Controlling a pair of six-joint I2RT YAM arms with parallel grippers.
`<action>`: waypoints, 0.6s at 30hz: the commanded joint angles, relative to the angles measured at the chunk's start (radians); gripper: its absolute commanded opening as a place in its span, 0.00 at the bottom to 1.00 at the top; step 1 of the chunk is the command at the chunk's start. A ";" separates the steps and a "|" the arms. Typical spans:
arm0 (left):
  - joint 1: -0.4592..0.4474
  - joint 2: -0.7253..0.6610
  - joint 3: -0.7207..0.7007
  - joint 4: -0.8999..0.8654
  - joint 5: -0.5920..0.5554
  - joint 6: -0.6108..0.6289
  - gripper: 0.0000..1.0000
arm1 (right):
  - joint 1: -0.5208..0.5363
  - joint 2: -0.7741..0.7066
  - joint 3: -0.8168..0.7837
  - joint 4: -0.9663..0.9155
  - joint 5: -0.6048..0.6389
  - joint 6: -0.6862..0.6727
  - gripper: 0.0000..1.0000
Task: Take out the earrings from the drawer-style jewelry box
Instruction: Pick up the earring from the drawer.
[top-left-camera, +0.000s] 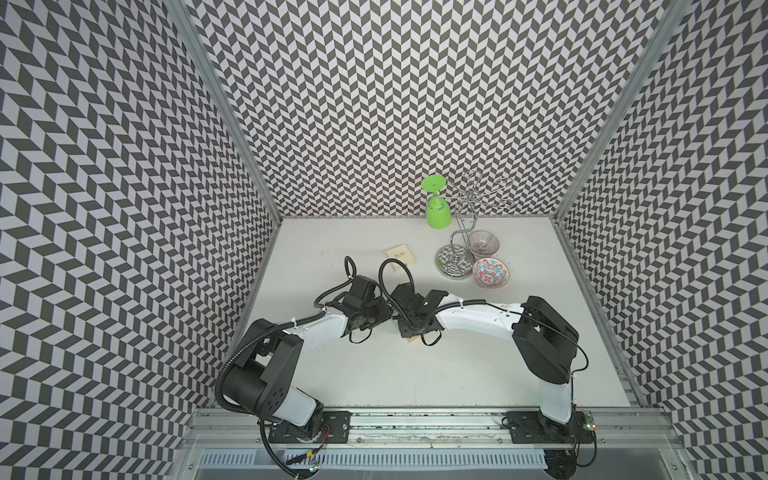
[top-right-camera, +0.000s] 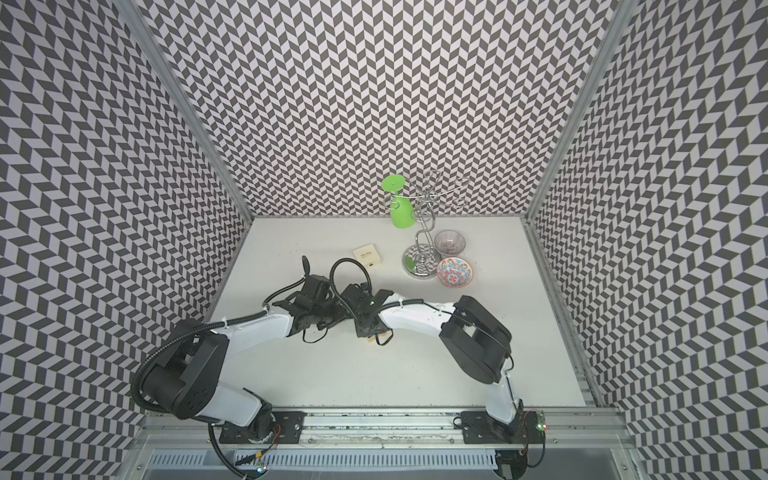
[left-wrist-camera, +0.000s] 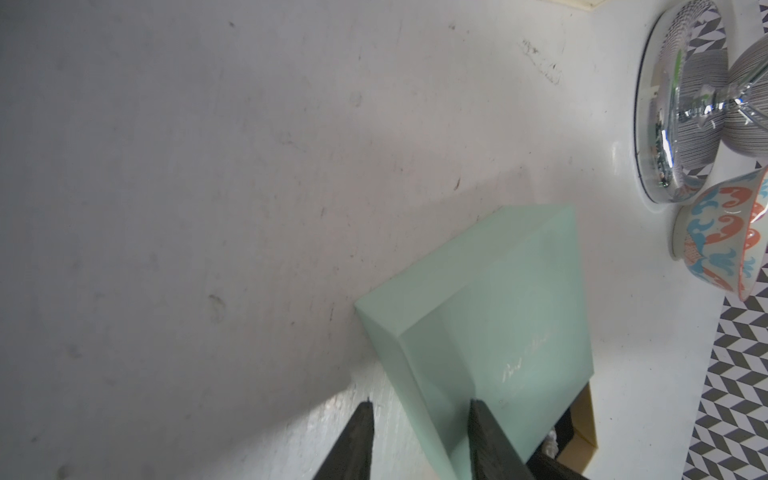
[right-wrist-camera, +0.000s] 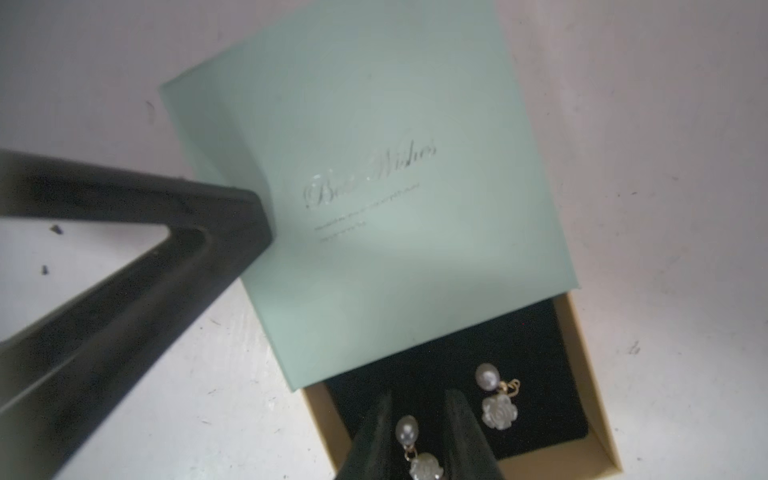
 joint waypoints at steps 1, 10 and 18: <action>0.001 0.026 -0.004 -0.035 -0.002 0.010 0.39 | -0.006 0.009 -0.002 0.030 -0.001 0.006 0.23; 0.001 0.030 -0.006 -0.034 0.000 0.010 0.39 | -0.011 0.039 0.001 0.039 -0.007 -0.002 0.15; -0.001 0.035 -0.002 -0.032 0.001 0.015 0.39 | -0.011 0.006 0.016 0.025 -0.002 -0.003 0.08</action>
